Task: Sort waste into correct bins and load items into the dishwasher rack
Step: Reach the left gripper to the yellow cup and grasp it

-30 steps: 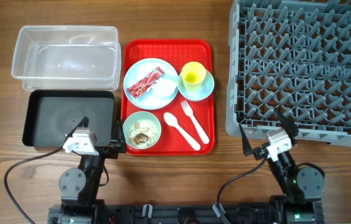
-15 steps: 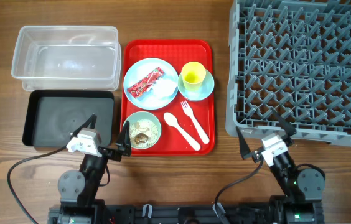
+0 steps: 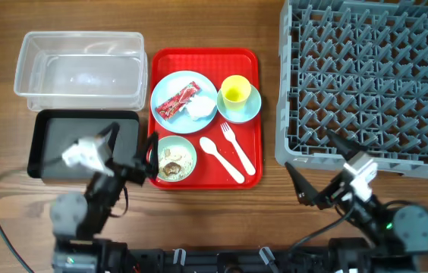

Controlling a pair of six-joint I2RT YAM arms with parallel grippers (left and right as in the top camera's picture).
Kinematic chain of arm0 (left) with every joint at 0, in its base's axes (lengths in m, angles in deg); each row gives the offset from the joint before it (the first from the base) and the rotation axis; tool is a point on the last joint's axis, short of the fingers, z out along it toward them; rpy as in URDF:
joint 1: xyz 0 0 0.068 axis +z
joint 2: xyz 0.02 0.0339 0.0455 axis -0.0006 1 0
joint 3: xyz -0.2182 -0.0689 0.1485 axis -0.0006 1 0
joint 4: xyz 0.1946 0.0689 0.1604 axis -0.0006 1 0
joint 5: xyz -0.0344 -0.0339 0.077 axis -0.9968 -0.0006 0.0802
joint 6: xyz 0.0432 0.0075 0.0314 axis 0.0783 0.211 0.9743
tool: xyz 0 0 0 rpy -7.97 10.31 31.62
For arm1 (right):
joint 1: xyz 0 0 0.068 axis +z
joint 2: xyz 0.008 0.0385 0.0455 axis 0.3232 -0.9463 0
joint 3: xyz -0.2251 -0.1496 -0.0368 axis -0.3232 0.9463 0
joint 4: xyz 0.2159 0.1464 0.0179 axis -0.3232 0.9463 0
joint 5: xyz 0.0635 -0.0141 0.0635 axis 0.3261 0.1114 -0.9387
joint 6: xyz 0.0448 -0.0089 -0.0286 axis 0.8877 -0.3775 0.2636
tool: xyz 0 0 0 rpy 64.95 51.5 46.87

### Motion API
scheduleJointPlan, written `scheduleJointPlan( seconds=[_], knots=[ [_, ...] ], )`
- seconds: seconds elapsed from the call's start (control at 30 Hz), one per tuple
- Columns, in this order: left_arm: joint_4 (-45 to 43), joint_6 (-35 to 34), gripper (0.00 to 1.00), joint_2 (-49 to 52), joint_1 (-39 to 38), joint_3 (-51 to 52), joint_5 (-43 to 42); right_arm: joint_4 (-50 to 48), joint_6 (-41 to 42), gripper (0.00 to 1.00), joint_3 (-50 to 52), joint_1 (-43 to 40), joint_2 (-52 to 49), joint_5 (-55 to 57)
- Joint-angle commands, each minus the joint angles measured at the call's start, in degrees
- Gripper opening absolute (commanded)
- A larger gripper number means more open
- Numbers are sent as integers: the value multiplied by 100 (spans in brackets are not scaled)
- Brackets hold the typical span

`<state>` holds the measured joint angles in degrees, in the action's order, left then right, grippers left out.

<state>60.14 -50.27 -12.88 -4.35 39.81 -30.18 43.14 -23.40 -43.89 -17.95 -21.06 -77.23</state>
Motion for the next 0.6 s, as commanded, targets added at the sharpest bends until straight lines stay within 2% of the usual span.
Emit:
scheduleJointPlan(
  seconds=[0.0, 0.07, 0.17, 0.3, 0.37, 0.47, 0.57],
  knots=[
    [813, -197, 100, 1436, 52, -1473, -975, 957, 76, 100, -1410, -24, -1169, -234],
    [1714, -192, 100, 2363, 52, -2496, -1327, 1808, -81, 100, -2295, -24, -1921, -232],
    [3143, -160, 100, 3501, -2, -3899, -1458, 2570, -125, 100, -3353, -24, -2817, -267],
    [4109, -363, 100, 4522, -35, -5066, -1705, 3110, 9, 100, -4146, -24, -3598, -772],
    [3991, -463, 100, 4857, -39, -5198, -2063, 3156, 448, 100, -4188, -24, -3838, -839],
    [3694, -470, 100, 5248, -267, -5198, -2037, 3209, 708, 100, -4188, -24, -4111, -780],
    [3628, -450, 97, 5727, -767, -5198, -1390, 3416, 1204, 100, -4188, -24, -4470, -319]
  ],
)
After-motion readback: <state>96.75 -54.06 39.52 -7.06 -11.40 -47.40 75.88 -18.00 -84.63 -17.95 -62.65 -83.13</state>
